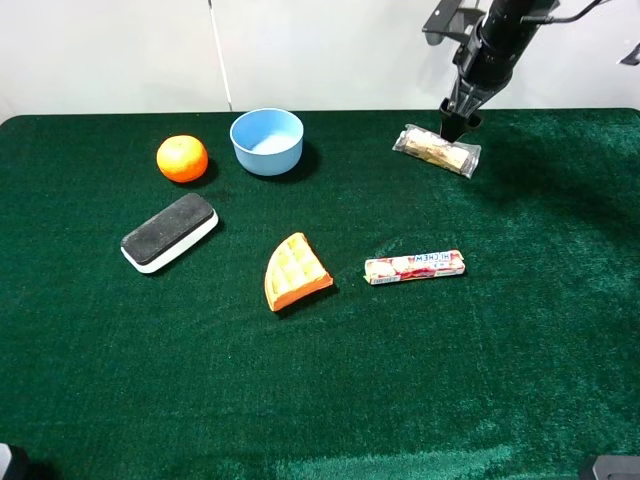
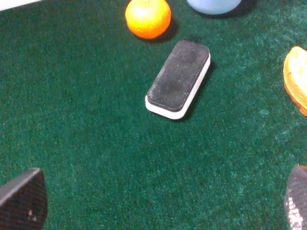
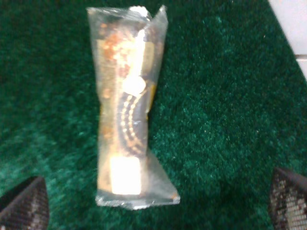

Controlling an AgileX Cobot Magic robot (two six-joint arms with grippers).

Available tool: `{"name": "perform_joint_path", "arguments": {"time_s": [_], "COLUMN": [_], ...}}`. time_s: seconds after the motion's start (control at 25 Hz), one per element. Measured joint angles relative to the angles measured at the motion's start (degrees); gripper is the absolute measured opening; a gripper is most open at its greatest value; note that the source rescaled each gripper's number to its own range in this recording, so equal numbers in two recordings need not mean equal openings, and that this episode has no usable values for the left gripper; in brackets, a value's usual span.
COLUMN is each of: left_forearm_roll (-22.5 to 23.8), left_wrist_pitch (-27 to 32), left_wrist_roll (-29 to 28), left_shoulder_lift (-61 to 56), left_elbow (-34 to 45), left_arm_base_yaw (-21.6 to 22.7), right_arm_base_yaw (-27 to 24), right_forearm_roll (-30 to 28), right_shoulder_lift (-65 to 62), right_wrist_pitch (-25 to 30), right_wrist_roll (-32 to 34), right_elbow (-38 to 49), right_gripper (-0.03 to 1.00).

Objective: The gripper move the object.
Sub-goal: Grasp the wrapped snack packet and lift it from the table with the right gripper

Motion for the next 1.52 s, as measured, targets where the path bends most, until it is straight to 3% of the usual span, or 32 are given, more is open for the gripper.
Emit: {"name": "perform_joint_path", "arguments": {"time_s": [0.48, 0.92, 1.0, 1.32, 1.52], "left_forearm_roll": [0.0, 0.0, 0.0, 0.0, 0.0], "left_wrist_pitch": [0.0, 0.0, 0.0, 0.0, 0.0], "left_wrist_roll": [0.0, 0.0, 0.0, 0.0, 0.0], "left_shoulder_lift": [0.0, 0.0, 0.0, 0.0, 0.0], "left_elbow": [0.0, 0.0, 0.0, 0.0, 0.0], "left_arm_base_yaw": [0.0, 0.0, 0.0, 0.0, 0.0], "right_arm_base_yaw": [-1.02, -1.02, -1.02, -1.02, -1.02], "right_forearm_roll": [6.83, 8.09, 8.28, 8.51, 8.46], "right_shoulder_lift": [9.85, 12.76, 12.76, 13.04, 13.06], "right_wrist_pitch": [-1.74, -2.91, -2.74, -2.49, -1.27], "right_wrist_roll": [-2.17, -2.75, -2.75, -2.75, -2.75], "right_elbow": [-5.51, -5.98, -5.98, -5.98, -5.98], "right_gripper": [1.0, 0.99, 0.9, 0.37, 0.25]}}
